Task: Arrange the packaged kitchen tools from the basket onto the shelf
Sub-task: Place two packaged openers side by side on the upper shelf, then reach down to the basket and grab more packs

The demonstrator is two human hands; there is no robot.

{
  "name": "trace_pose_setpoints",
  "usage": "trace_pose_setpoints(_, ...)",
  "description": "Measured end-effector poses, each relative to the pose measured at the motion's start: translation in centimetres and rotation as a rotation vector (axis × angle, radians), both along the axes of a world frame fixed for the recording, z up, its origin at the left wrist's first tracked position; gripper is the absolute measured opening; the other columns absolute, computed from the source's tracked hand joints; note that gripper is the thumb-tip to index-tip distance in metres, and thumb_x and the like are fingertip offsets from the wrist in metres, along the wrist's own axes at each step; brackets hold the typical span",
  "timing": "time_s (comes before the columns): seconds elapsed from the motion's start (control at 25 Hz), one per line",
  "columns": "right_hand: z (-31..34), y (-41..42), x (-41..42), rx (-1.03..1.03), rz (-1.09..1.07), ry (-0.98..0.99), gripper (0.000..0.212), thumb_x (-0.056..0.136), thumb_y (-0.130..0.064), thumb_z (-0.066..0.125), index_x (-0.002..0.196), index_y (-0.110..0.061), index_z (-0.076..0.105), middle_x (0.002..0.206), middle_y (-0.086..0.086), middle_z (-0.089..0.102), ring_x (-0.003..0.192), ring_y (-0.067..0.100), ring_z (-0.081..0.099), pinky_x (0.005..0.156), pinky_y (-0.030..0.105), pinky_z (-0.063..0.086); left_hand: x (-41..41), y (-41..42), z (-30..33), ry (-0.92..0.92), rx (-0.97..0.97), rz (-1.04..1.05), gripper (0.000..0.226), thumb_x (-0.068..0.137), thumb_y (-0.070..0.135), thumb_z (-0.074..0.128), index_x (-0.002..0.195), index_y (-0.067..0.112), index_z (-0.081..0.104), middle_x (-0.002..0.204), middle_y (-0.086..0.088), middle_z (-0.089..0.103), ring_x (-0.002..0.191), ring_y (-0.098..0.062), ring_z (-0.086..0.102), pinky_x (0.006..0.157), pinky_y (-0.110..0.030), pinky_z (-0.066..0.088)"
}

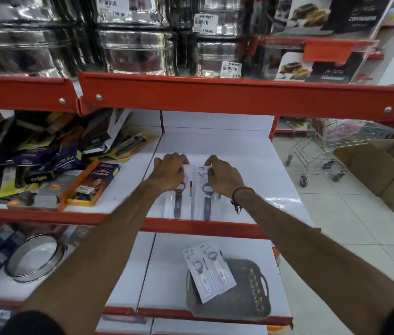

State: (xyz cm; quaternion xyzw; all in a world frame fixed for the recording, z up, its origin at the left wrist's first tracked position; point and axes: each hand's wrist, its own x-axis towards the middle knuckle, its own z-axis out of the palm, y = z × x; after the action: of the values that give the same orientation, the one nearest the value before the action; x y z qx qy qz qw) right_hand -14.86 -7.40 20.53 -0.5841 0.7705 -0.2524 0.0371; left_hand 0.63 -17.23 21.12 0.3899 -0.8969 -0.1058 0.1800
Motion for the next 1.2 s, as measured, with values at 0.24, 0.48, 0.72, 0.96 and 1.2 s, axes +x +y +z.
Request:
trace_pose_setpoints(0.24,-2.1,-0.8,0.1,0.111,-0.028,0.118,0.036,0.093,-0.017,0.043,0.126,-0.019,0.056,0.119,0.005,0.065,0.110,0.030,0.059,0.089,0.043,0.038,0.0,0.4,-1.9,-0.143,0.027,-0.003,0.046,0.093,0.005,0.048,0.137,0.017,0.053,0.133,-0.009,0.056,0.131,-0.028,0.047,0.118,-0.053,0.015)
trace_pose_setpoints(0.48,-2.3,1.1,1.1,0.471,0.028,0.089,0.051,0.095,-0.022,0.047,0.145,-0.017,0.040,0.147,0.005,0.050,0.136,0.028,0.045,0.114,0.055,0.023,1.0,2.5,-2.8,-0.370,0.160,0.058,0.059,0.099,0.023,0.048,0.155,0.022,0.028,0.163,-0.002,0.030,0.153,-0.022,0.017,0.120,-0.060,-0.013)
trace_pose_setpoints(0.72,-3.9,9.2,4.7,-0.506,0.065,0.275,0.016,0.090,-0.023,0.054,0.101,-0.019,0.065,0.097,-0.004,0.070,0.088,0.021,0.059,0.076,0.037,0.041,4.7,10.4,-5.0,0.157,-0.376,0.105,0.026,0.092,0.015,0.049,0.116,0.015,0.059,0.118,-0.007,0.061,0.104,-0.027,0.056,0.084,-0.043,0.045)
trace_pose_setpoints(0.96,-15.0,17.4,5.0,-0.250,0.138,0.413,0.017,0.088,-0.030,0.057,0.088,-0.018,0.069,0.088,0.000,0.072,0.080,0.021,0.060,0.077,0.038,0.043,7.0,18.2,-15.6,-0.042,-0.298,-0.281,0.026,0.094,0.023,0.045,0.107,0.012,0.064,0.109,-0.011,0.066,0.094,-0.027,0.063,0.083,-0.037,0.049)
trace_pose_setpoints(1.2,-20.7,14.4,3.2,0.474,0.132,0.370,0.063,0.097,-0.037,0.044,0.155,-0.021,0.025,0.165,0.004,0.024,0.153,0.026,0.020,0.123,0.057,0.012,5.2,16.8,-24.5,-0.539,0.043,-0.038,0.084,0.097,0.058,0.038,0.158,0.016,-0.001,0.166,-0.015,-0.012,0.153,-0.042,-0.007,0.120,-0.065,-0.002)
